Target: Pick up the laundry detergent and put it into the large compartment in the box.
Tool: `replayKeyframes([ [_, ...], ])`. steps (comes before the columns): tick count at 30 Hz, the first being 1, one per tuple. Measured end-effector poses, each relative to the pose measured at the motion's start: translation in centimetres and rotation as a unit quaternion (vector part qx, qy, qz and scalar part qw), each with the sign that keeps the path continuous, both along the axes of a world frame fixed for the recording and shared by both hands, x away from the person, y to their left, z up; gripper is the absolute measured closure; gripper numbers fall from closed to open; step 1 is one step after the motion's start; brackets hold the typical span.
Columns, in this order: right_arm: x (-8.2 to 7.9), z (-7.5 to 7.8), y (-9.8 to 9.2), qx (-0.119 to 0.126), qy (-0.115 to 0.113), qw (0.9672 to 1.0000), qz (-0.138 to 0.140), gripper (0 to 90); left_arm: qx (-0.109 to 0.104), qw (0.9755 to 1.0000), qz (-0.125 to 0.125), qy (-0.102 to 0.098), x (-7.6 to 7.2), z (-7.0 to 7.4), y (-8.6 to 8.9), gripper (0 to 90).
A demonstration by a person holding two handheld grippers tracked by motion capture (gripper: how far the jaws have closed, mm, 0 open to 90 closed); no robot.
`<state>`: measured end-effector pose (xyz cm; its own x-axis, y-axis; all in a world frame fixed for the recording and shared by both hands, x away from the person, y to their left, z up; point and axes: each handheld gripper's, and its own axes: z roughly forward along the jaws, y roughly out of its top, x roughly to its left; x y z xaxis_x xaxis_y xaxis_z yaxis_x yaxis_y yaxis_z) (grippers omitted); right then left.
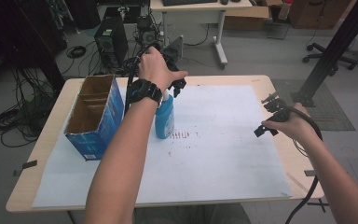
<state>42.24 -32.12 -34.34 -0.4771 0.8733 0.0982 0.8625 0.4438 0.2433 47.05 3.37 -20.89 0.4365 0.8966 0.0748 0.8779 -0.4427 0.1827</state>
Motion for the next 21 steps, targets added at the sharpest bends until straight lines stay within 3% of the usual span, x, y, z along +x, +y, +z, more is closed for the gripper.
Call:
replayKeyframes([
  [21,-0.02,-0.09,-0.12,0.001,0.000,1.0000,-0.002,21.7,0.011,0.9999,-0.006,-0.004,0.52,-0.84,-0.24,14.9],
])
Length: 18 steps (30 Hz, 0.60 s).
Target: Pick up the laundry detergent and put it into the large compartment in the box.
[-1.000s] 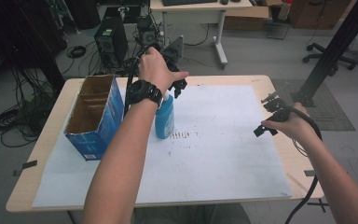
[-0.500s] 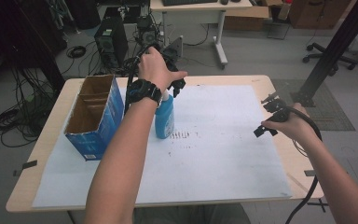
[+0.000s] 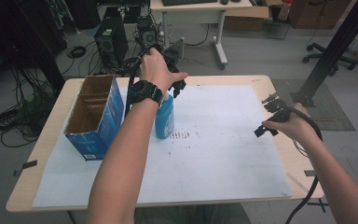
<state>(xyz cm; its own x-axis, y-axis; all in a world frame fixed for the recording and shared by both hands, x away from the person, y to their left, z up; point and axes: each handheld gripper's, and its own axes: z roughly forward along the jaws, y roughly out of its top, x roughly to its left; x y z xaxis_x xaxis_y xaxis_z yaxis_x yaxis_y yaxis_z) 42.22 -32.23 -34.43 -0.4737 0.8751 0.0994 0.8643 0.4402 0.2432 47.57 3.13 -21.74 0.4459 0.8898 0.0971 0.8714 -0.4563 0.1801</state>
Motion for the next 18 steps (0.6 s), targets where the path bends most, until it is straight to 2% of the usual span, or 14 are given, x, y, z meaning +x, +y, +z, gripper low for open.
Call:
replayKeyframes([
  [9,-0.1,-0.1,-0.2,0.001,0.000,1.0000,0.000,21.7,0.009,0.9999,-0.007,0.004,0.2,-0.6,-0.2,15.4],
  [18,-0.2,-0.1,-0.3,0.002,0.000,1.0000,-0.001,21.7,0.005,1.0000,-0.004,0.005,0.3,-1.6,0.2,15.9],
])
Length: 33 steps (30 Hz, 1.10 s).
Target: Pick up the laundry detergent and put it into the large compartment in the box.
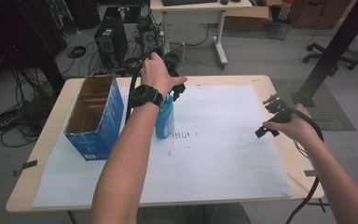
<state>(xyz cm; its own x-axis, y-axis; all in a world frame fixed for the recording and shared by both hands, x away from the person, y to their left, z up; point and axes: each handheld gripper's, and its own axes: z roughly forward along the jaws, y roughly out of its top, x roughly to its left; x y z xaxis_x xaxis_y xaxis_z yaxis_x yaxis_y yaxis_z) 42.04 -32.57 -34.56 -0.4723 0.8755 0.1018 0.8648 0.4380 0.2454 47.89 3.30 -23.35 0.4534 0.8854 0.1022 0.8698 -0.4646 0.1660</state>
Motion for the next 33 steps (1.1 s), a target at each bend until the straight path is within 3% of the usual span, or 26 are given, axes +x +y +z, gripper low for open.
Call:
replayKeyframes([
  [33,-0.1,-0.5,0.1,-0.001,0.004,1.0000,0.003,21.6,0.006,0.9997,0.007,0.022,0.5,-3.5,0.1,16.4],
])
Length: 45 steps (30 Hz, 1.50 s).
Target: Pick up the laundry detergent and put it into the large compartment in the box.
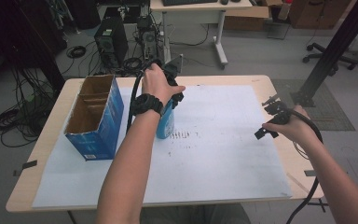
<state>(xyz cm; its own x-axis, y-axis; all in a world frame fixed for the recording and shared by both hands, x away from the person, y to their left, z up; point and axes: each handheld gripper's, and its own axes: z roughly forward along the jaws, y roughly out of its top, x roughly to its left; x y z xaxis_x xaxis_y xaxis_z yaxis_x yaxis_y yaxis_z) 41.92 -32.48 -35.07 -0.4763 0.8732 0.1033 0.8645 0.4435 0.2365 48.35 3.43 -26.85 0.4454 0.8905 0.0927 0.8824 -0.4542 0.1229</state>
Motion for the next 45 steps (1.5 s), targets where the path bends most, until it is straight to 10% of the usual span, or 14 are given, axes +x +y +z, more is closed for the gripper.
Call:
replayKeyframes([
  [45,0.0,-0.6,-0.1,0.002,0.002,1.0000,0.001,21.6,0.010,0.9998,0.004,0.014,0.5,-2.5,-0.1,25.7],
])
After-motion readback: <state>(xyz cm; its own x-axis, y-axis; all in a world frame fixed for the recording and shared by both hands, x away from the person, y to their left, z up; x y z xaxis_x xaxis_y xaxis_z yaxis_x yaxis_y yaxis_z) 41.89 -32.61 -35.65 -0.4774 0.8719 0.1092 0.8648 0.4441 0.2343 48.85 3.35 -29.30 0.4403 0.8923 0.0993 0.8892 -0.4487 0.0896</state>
